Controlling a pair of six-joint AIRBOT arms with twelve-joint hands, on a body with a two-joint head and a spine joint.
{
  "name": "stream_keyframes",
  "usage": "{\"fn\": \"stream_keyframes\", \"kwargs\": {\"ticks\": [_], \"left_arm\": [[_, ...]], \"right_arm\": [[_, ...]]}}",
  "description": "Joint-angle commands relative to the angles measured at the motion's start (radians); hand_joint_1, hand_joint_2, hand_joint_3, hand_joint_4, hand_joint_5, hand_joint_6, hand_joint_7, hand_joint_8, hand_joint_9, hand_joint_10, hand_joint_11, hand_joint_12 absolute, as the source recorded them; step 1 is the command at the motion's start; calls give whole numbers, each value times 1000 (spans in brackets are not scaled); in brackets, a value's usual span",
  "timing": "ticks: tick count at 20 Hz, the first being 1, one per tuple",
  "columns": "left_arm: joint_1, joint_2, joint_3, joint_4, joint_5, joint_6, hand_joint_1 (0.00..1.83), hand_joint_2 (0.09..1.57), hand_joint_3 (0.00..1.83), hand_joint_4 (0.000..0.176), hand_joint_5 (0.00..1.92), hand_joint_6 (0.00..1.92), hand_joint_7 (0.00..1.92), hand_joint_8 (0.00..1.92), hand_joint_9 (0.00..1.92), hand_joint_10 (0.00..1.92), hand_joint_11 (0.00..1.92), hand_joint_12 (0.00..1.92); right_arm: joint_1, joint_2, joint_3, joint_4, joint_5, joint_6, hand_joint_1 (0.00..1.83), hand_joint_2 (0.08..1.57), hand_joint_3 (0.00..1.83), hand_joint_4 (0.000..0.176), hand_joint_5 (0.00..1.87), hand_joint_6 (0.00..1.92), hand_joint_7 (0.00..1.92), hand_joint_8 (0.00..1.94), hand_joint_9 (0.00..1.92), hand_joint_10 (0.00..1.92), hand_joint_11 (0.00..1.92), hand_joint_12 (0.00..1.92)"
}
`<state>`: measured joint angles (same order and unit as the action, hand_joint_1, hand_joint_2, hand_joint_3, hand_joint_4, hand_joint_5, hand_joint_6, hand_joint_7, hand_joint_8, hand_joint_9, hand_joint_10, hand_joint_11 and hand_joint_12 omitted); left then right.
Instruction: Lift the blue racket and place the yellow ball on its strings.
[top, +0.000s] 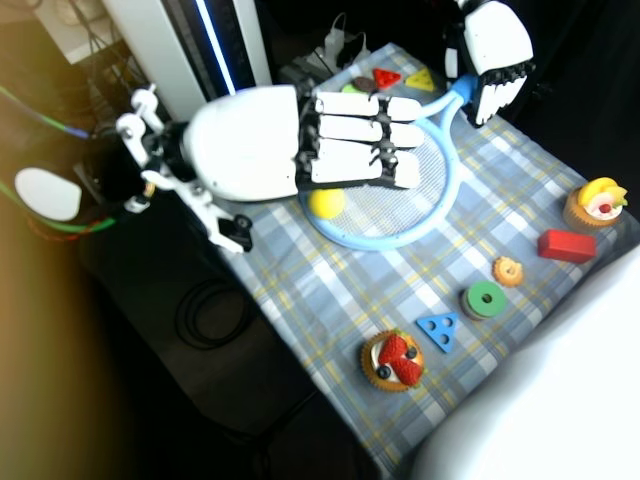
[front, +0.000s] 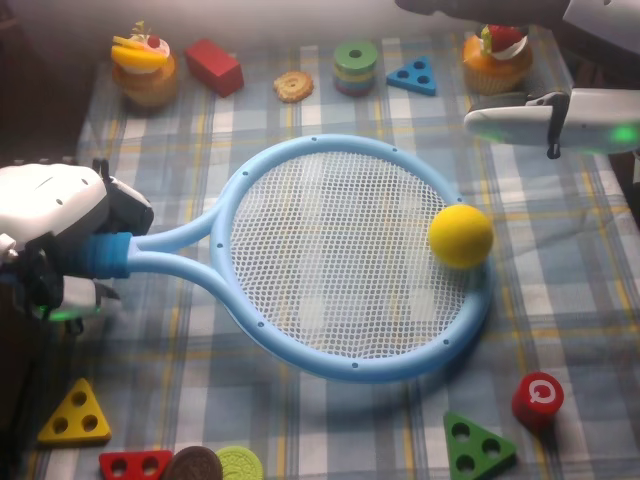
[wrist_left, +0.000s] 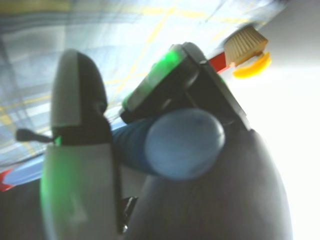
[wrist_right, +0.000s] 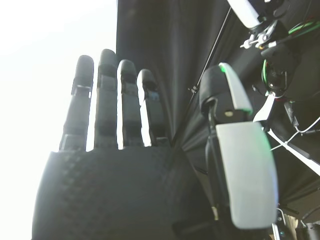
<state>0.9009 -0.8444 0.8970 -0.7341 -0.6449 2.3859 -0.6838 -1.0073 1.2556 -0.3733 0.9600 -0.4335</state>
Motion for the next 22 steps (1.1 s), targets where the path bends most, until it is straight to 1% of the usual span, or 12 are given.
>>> {"fn": "stream_keyframes", "kwargs": {"ticks": [1, 2, 4, 8, 9, 10, 12, 13, 15, 17, 19, 22], "left_arm": [[-7, 0, -1, 30, -119, 1, 1301, 1126, 2, 0, 693, 1921, 717, 1921, 859, 1921, 901, 1921], [-7, 0, -4, 33, -125, 1, 1265, 1103, 0, 0, 429, 1903, 536, 1865, 700, 1904, 763, 1883], [-7, 1, -9, 37, -142, -1, 1209, 1075, 0, 0, 390, 1033, 296, 1329, 338, 1541, 391, 1544], [-9, 9, -12, 49, -168, -70, 1113, 1074, 0, 0, 534, 166, 460, 469, 305, 1155, 215, 1429], [-9, 12, -14, 52, -176, -80, 1038, 1077, 0, 40, 446, 54, 433, 232, 273, 909, 137, 1378], [-9, 18, -22, 61, -191, -99, 969, 1058, 0, 85, 313, 10, 398, 78, 298, 586, 110, 1262], [4, 51, -54, 112, -258, -213, 855, 1032, 0, 115, 213, 1, 319, 3, 336, 176, 19, 1123], [8, 62, -62, 129, -279, -250, 810, 1027, 0, 117, 184, 0, 283, 0, 333, 80, 3, 1044], [29, 117, -121, 217, -398, -353, 756, 966, 0, 166, 147, 2, 216, 1, 238, 10, 0, 607], [42, 164, -183, 279, -520, -356, 742, 949, 0, 161, 98, 0, 133, 5, 124, 1, 0, 370], [59, 200, -220, 323, -636, -385, 723, 922, 0, 131, 25, 3, 44, 5, 19, 4, 0, 51], [107, 248, -213, 386, -773, -668, 786, 858, 0, 171, 0, 0, 21, 4, 0, 0, 0, 5]], "right_arm": [[5, 1, 2, 49, 111, 1, 576, 1255, 0, 4, 292, 4, 382, 12, 435, 3, 148, 534], [4, 1, 2, 50, 111, 1, 574, 1253, 0, 2, 298, 6, 390, 13, 445, 7, 155, 538], [0, 1, 3, 53, 111, 1, 582, 1253, 0, 1, 317, 1, 415, 3, 448, 2, 126, 564], [-9, 5, 0, 61, 111, 1, 602, 1265, 0, 0, 330, 0, 399, 2, 457, 1, 118, 645], [-12, 7, -1, 64, 111, 1, 615, 1269, 0, 0, 328, 0, 402, 0, 453, 0, 78, 687], [-17, 9, -2, 68, 112, 1, 622, 1270, 0, 0, 329, 1, 403, 0, 447, 0, 70, 696], [-45, 19, -11, 93, 142, 1, 672, 1266, 0, 0, 321, 0, 383, 0, 413, 0, 10, 716], [-54, 24, -15, 103, 152, -2, 658, 1270, 1, 0, 312, 0, 374, 0, 407, 0, 1, 727], [-96, 44, -40, 161, 199, -36, 666, 1265, 0, 0, 318, 2, 369, 0, 402, 3, 0, 720], [-131, 54, -57, 208, 259, -52, 617, 1248, 0, 9, 338, 1, 410, 1, 414, 2, 34, 660], [-167, 64, -81, 260, 327, -86, 498, 1242, 0, 0, 304, 0, 390, 0, 394, 0, 113, 473], [-237, 90, -125, 354, 460, -139, 667, 1280, 7, 9, 313, 0, 414, 2, 456, 4, 155, 530]]}}
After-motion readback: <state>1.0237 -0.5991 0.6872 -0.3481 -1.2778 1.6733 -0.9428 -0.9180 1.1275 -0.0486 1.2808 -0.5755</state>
